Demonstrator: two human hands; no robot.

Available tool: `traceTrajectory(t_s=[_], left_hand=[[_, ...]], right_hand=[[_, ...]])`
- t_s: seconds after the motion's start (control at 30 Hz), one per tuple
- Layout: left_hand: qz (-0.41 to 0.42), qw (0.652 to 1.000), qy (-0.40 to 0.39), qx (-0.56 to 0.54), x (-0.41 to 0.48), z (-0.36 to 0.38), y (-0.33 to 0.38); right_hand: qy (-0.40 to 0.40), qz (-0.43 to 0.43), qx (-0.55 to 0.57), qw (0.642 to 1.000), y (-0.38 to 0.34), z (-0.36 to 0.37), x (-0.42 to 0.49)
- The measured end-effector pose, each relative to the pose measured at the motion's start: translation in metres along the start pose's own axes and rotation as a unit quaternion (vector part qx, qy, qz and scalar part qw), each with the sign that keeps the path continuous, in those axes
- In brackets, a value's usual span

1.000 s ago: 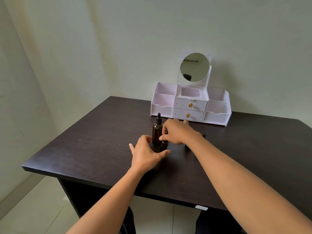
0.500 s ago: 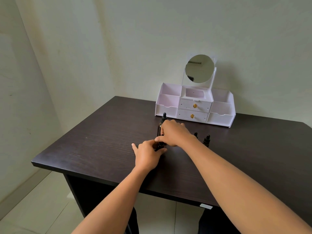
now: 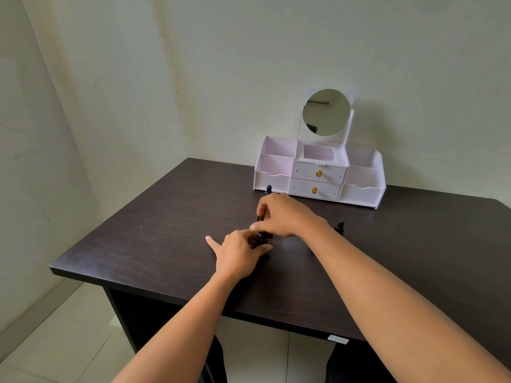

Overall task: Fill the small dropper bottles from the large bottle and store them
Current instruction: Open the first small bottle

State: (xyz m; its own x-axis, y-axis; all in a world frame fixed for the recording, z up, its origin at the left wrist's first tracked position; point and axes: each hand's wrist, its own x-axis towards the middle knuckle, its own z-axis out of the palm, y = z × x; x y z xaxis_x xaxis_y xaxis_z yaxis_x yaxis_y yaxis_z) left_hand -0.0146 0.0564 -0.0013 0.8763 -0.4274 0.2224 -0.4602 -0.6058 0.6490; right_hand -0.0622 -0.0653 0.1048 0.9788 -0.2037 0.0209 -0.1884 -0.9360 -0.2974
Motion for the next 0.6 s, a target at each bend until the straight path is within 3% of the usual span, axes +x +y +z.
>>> traceTrajectory(t_s=[0.07, 0.2, 0.6], left_hand=[[-0.002, 1.000, 0.000, -0.003, -0.0002, 0.0000, -0.0006], [0.000, 1.000, -0.003, -0.006, -0.0005, 0.0002, -0.0008], [-0.001, 1.000, -0.001, -0.008, -0.0028, -0.0022, 0.0011]], right_hand=[[0.017, 0.003, -0.036, 0.999, -0.0024, -0.0001, 0.0013], [-0.038, -0.019, -0.001, 0.999, -0.0048, -0.0079, -0.0002], [-0.005, -0.002, -0.023, 1.000, -0.0048, -0.0047, 0.0021]])
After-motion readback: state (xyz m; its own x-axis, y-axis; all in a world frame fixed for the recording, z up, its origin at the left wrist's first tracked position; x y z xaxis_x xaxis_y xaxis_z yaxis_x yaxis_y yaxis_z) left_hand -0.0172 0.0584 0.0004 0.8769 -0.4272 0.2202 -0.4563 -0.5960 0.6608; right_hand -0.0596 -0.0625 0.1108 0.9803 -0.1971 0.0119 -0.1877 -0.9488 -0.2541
